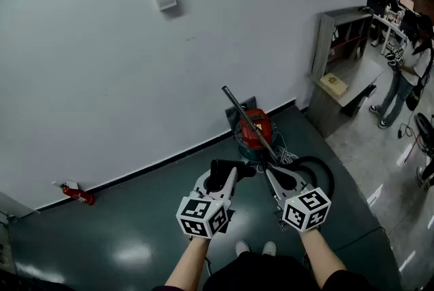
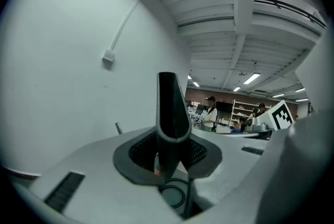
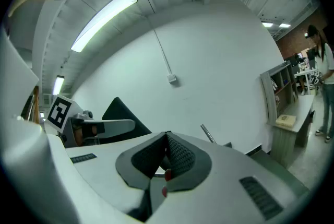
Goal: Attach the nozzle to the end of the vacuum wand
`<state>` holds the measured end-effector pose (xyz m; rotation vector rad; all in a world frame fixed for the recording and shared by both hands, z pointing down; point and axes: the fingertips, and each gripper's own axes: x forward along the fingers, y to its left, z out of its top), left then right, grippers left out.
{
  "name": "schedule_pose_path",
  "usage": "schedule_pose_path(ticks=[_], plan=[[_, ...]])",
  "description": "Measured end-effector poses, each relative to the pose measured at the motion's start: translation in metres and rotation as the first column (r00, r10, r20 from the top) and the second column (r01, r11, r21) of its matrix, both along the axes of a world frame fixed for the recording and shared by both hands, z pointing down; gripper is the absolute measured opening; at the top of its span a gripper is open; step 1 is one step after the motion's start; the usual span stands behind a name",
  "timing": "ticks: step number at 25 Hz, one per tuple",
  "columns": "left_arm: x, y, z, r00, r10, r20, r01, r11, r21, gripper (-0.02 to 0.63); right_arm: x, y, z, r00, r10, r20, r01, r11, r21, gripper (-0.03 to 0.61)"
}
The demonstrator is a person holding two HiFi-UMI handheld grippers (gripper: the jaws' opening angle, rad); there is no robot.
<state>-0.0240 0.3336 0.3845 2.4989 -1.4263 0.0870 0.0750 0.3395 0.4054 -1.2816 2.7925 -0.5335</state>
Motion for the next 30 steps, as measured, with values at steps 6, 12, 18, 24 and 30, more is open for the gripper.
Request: schedule_pose_path(ticks=[6, 12, 18, 24, 30], plan=[[-0.014, -0.009, 0.005, 1.0, -0.005, 0.01, 0.005, 1.0, -0.002, 0.084, -0.006, -0.009, 0.006, 1.0, 0.01, 0.02, -0.01, 1.0, -0.018, 0.017], [-0.033, -0.019, 0.007, 1.0, 0.002, -0.003, -0.002, 1.0, -0.008, 0.084, -0.018, -0.019, 0.009, 0.999, 0.025, 0.025, -0.024, 0.999, -0.028, 0.017], [-0.045, -0.029, 0.012, 1.0, 0.026, -0.006, -0.026, 0.999, -0.019, 0.084, -0.026, -0.03, 0.015, 0.999, 0.052, 0.013, -0.051, 0.998, -0.045, 0.017], [-0.053, -0.042, 0.017, 0.999, 0.023, -0.021, -0.024, 0.999, -0.035, 0.084, -0.027, -0.041, 0.017, 0.998, 0.067, 0.012, -0.067, 0.996, -0.059, 0.018], [-0.056, -0.064, 0.024, 1.0, 0.016, -0.027, -0.018, 0.998, -0.054, 0.084, -0.026, -0.061, 0.024, 0.998, 0.068, 0.014, -0.067, 0.995, -0.076, 0.018]])
